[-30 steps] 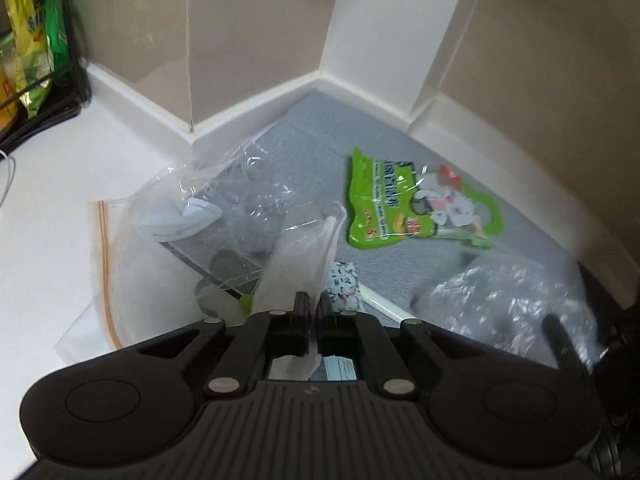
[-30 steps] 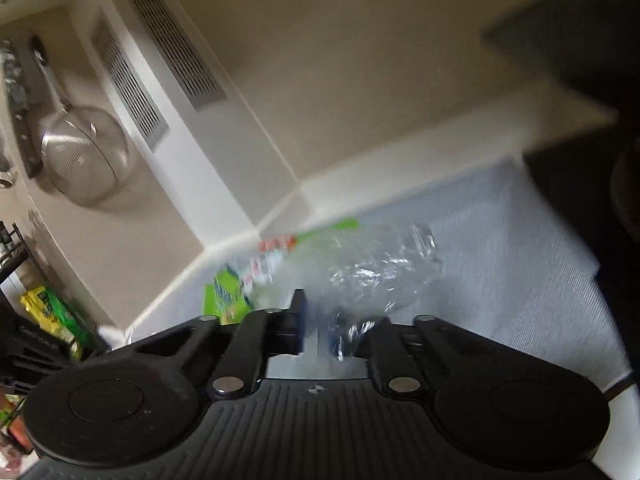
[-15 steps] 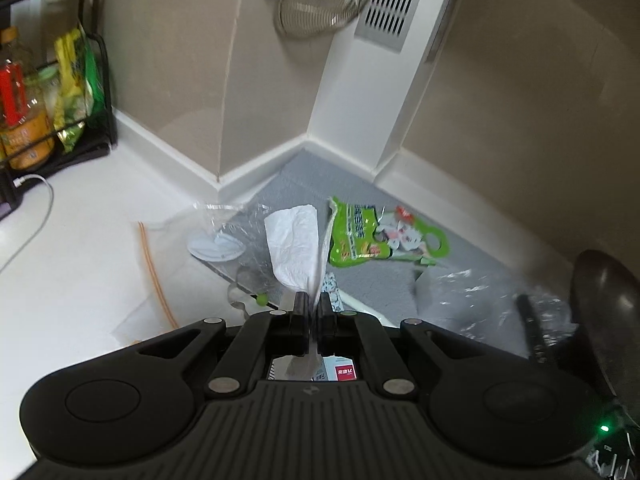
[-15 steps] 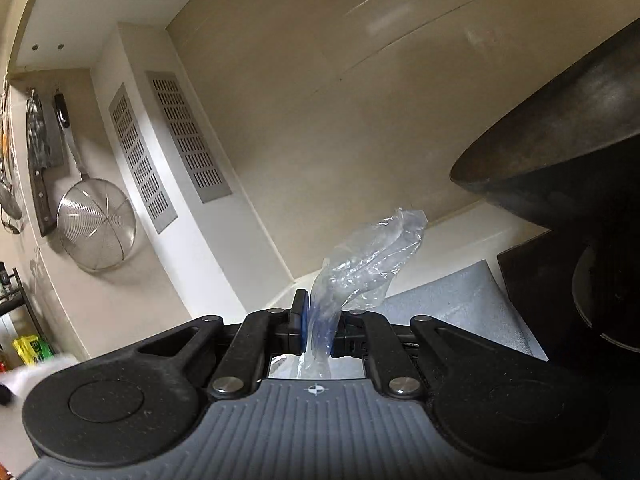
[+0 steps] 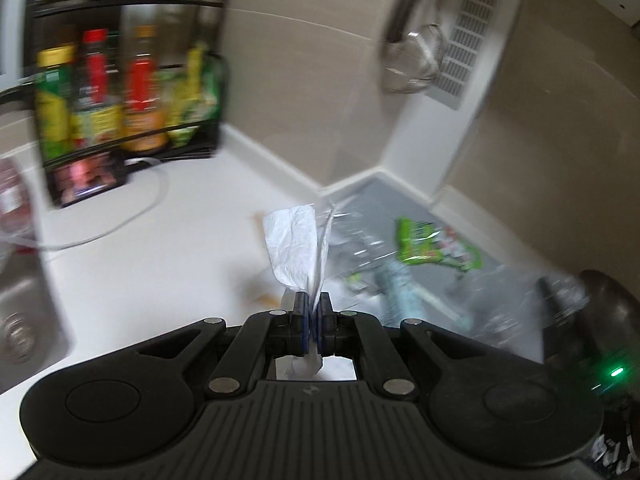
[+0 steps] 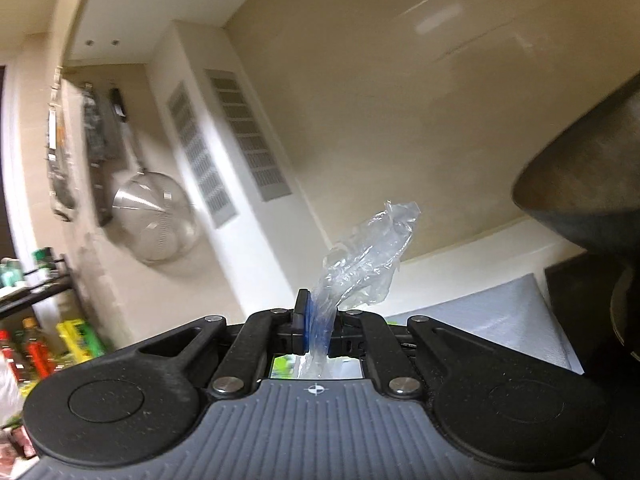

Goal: Collect trash
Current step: 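Carry the tissue and plastic bag down over the trash bin with both tools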

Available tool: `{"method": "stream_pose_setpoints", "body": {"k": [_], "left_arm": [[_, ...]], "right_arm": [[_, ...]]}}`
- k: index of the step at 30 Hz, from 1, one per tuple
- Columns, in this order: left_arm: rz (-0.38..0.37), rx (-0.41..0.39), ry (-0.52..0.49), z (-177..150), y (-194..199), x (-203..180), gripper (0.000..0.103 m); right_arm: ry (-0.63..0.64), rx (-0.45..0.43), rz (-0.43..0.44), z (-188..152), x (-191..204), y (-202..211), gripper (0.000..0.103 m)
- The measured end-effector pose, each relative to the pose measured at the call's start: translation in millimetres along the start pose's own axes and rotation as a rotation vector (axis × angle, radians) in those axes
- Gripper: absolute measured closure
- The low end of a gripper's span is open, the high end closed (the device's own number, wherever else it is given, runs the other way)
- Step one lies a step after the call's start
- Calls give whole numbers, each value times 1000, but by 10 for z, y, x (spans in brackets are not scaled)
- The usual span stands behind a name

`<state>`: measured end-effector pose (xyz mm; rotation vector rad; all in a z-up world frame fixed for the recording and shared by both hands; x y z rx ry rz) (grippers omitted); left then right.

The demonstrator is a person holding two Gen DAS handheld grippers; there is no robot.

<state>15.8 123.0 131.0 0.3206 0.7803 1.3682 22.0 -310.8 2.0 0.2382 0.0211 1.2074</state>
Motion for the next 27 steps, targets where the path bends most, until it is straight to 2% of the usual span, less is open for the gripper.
{"method": "stream_pose_setpoints", "body": {"k": [7,12,18,21,25,27], "left_arm": [[62,3,54,-498,377,654,100],[84,1,71,-789,565,892,100],[82,9,95,-1091,717,1078,100],[85,16,105,-1235,753,1161,100],[104,45,110,-1424,719,1241,100],[106,66,108,-1519,676,1263,100]], "right_arm": [[99,-32,182,424,449,653,96],[131,3,319,520,772,1154,96],[149,126,470,357,1177,1621,96],[162,203,519,207,1370,1750,96],[187,357,544,-110,1570,1818,96],[202,455,517,-302,1624,1792,96]]}}
Point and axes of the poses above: each gripper's, at about its wrist camera, not at the fingertips, and y roughly against the way its jaws point, x to its left, z to its top, the point moved 2 cm from there along -y, roughly the way its jaws point, and after that the axes turned 8 degrees about y, right-handed, at the moved point
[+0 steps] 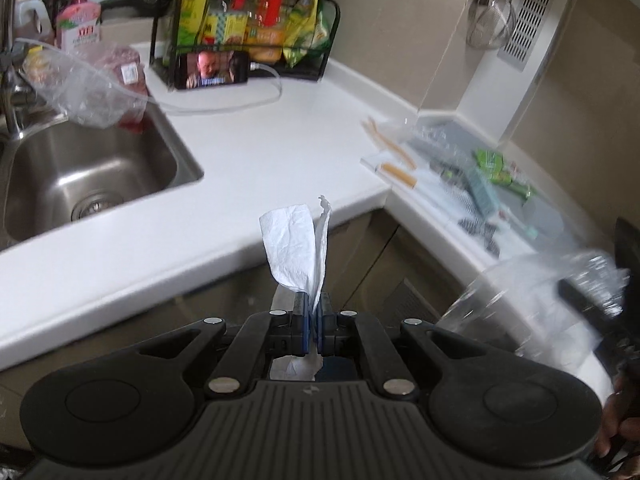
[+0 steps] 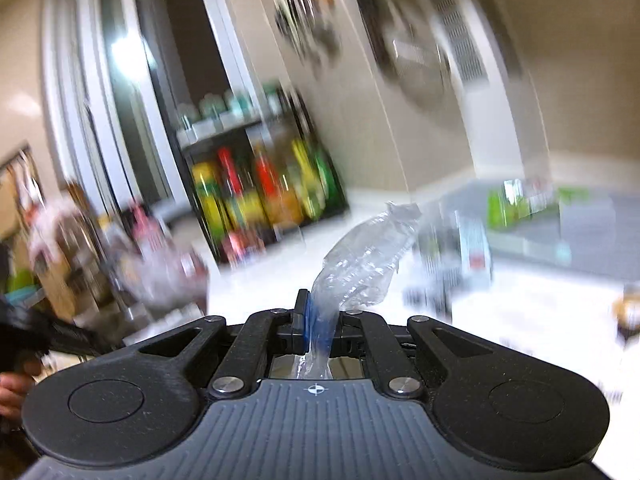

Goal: Collect trash
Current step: 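Carry the tissue and plastic bag down over the trash bin with both tools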

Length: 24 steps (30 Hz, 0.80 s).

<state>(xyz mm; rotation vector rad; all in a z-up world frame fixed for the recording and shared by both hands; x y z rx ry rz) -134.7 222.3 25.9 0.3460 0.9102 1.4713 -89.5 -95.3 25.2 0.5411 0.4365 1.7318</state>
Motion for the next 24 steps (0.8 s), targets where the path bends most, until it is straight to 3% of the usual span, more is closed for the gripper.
{"method": "stream_pose_setpoints", "body": {"k": [5,9,24], "left_arm": [[16,36,-16,-196,-135,33,100],[27,57,-36,-319,-250,8,100],[68,102,-135,-686,-557,-185,100]], "right_arm": [[-107,209,-8,-464,4,-201,96],[-151,310,-1,-752,46,-245,96],[-124,414,3,-931,274,-354,96]]}}
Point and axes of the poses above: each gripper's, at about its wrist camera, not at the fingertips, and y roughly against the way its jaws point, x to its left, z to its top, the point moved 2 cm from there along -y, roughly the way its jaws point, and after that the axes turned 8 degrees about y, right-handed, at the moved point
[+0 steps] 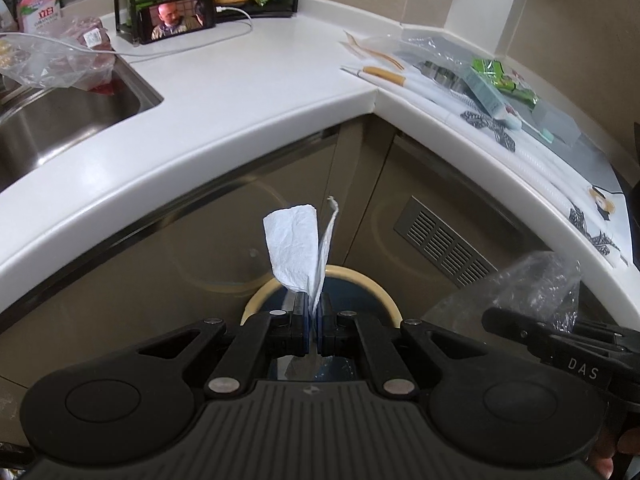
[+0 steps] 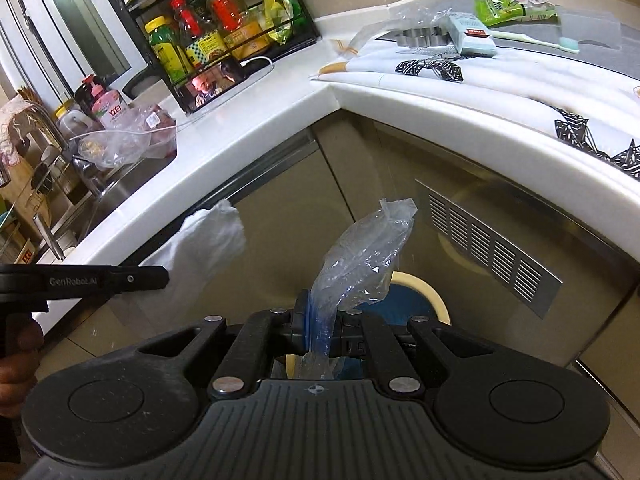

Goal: Collect trash
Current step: 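Carry the tissue and plastic bag down over the trash bin with both tools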

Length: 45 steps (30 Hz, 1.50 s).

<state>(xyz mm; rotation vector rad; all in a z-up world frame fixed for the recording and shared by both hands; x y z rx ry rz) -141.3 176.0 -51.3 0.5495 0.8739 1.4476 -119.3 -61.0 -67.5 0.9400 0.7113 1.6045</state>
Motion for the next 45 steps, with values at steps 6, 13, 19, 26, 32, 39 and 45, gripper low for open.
{"method": "stream_pose_setpoints", "body": {"k": [6,13,19,26,32,39,45], "left_arm": [[5,13,1,6,-52,1,100],[7,16,-7,-1,-66,-17,100],[10,20,-23,-11,-83,-48,100],[12,22,-48,-13,-98,-80,100],[12,35,-47,-14,-131,-73,100],[16,44,-47,15,-200,-70,100],[18,43,-42,69,-269,-48,100]], "right_arm": [[15,6,3,8,35,-19,96],[16,18,5,13,47,-47,96],[6,29,8,0,37,-68,96],[-5,34,9,-11,20,-80,96],[16,13,-9,24,34,-65,96],[17,13,-27,45,-8,-109,96],[22,25,-50,78,-34,-200,96]]}}
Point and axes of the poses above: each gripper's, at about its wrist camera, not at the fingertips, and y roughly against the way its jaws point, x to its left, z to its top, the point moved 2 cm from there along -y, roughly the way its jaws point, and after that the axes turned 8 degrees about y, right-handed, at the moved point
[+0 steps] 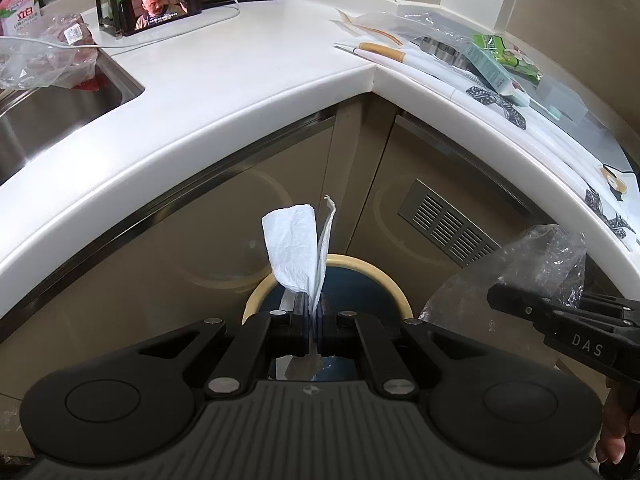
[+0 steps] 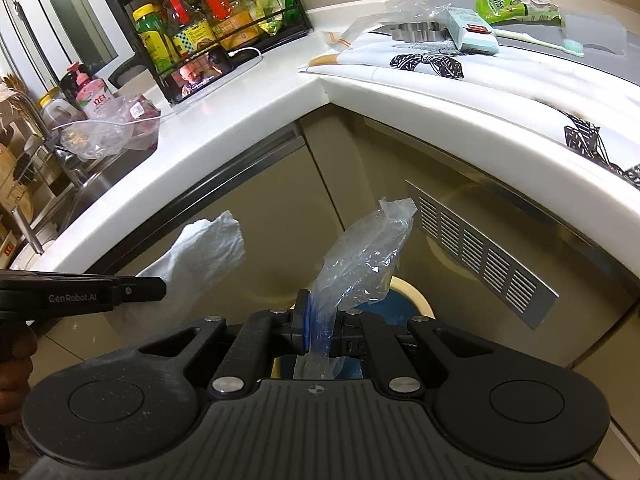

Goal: Collect trash
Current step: 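Carry the tissue and plastic bag down over the trash bin with both tools, then open both tools to drop the tissue and bag into the bin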

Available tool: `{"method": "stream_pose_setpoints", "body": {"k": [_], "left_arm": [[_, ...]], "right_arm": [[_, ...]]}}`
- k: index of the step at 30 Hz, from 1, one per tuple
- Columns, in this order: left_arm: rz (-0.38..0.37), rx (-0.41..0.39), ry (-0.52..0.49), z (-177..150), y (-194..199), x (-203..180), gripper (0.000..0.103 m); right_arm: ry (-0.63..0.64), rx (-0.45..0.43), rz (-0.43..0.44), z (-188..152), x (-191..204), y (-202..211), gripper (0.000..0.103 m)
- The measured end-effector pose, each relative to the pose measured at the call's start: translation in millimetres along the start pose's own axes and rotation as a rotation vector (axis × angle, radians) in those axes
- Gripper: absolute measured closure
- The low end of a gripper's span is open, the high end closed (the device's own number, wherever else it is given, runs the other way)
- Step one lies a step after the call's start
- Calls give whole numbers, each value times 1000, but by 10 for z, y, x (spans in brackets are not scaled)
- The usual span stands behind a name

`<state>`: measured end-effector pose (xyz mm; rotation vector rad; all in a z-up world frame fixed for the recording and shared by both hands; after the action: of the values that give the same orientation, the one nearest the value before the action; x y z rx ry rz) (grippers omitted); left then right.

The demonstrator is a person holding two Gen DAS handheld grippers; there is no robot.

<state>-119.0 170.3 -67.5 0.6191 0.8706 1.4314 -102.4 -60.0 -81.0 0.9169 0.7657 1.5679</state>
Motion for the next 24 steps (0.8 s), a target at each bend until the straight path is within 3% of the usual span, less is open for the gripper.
{"method": "stream_pose_setpoints", "body": {"k": [8,24], "left_arm": [[0,51,8,87,-287,18,100],[-65,307,9,123,-1313,-15,100]], "right_arm": [[-5,46,-28,12,-63,-319,96],[-35,189,-39,-35,-284,-1270,96]]}}
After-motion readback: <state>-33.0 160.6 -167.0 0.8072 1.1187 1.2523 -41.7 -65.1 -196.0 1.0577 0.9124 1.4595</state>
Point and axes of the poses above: each gripper's, at about its wrist camera, not at the fingertips, and y roughly against the way its jaws point, x to its left, z to its top, the point moved 2 cm from there along -y, roughly the way its jaws point, and after that the axes turned 8 degrees about y, right-handed, at the moved point
